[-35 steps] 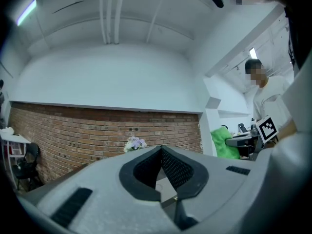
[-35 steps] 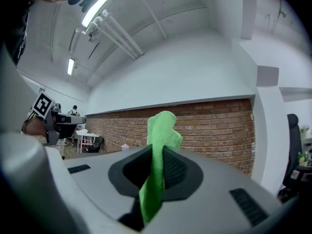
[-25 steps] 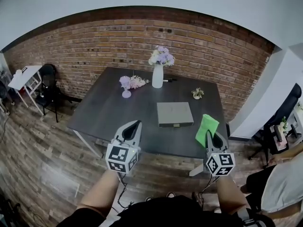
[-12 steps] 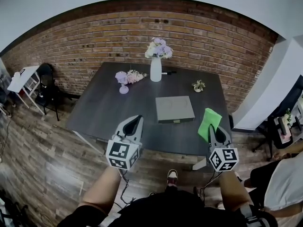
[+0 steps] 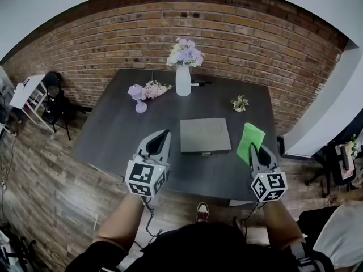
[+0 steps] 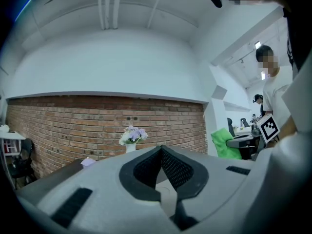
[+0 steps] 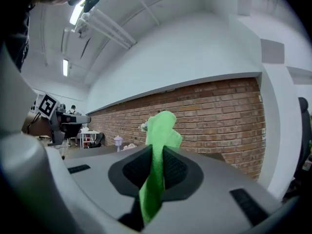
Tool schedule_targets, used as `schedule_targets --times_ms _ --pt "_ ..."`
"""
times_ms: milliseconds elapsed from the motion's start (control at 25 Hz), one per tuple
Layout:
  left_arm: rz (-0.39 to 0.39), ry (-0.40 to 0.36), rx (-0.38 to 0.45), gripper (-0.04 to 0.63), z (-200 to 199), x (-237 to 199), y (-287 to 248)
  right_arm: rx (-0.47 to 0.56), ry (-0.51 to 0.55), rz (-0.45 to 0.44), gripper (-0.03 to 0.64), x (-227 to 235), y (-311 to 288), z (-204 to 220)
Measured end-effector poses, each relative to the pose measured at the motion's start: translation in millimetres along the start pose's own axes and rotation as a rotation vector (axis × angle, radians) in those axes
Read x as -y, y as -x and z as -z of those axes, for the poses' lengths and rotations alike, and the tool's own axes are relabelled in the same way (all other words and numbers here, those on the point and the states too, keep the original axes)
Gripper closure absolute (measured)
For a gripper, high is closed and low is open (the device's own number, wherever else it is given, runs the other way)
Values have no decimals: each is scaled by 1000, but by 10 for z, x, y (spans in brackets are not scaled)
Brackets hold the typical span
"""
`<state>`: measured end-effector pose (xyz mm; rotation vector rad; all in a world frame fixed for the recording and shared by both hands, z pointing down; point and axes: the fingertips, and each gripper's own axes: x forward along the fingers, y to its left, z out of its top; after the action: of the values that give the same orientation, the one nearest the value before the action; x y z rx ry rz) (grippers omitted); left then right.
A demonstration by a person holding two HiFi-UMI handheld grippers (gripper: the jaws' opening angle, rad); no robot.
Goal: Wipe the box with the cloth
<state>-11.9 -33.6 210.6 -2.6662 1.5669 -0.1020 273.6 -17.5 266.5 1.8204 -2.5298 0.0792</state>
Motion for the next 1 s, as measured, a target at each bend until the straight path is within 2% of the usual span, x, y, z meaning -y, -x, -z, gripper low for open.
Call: schedule_targets --times_ms 200,440,640,840,1000 --pt "-25 5 -1 586 -16 -38 -394 -20 -6 -49 578 203 -374 56" --pt "-81 16 -8 586 12 -207 -560 -44 -3 -132 578 167 -754 109" --pt "-93 30 -36 586 138 -391 -577 -68 -3 -178 578 -53 -1010 153" --pt "-75 52 -37 586 241 -591 -595 -91 3 -184 578 -297 -1218 200" --pt "-77 79 -51 586 415 -784 -530 -130 40 -225 578 -584 -1361 257"
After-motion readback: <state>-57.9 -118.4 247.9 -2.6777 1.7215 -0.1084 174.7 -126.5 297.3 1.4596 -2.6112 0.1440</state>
